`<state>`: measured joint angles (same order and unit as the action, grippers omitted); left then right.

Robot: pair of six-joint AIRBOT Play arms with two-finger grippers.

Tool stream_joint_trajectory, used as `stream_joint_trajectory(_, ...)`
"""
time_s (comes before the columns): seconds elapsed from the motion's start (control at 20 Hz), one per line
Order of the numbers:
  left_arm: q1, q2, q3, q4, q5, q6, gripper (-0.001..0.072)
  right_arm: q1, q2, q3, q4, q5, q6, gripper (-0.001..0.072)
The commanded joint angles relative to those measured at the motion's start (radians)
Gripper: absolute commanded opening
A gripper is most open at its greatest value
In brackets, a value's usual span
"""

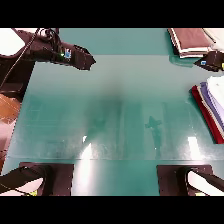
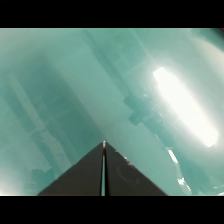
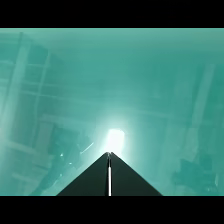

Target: Fold the shirts.

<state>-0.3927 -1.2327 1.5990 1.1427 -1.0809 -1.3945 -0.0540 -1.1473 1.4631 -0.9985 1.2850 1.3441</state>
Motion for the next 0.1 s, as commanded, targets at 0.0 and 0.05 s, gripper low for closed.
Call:
stream_joint_trajectory(0.0,0.001,0.001,0.001,0.0,0.0,0.0,0.0031,0.01,0.0,0.0,0.002,-0.002,0.001,0.0015)
stream_joint_trajectory(0.05,0.001,0.001,0.001,0.0,0.0,0.0,0.0031,0.01,0.0,0.0,0.002,-0.002,0.0,0.0015)
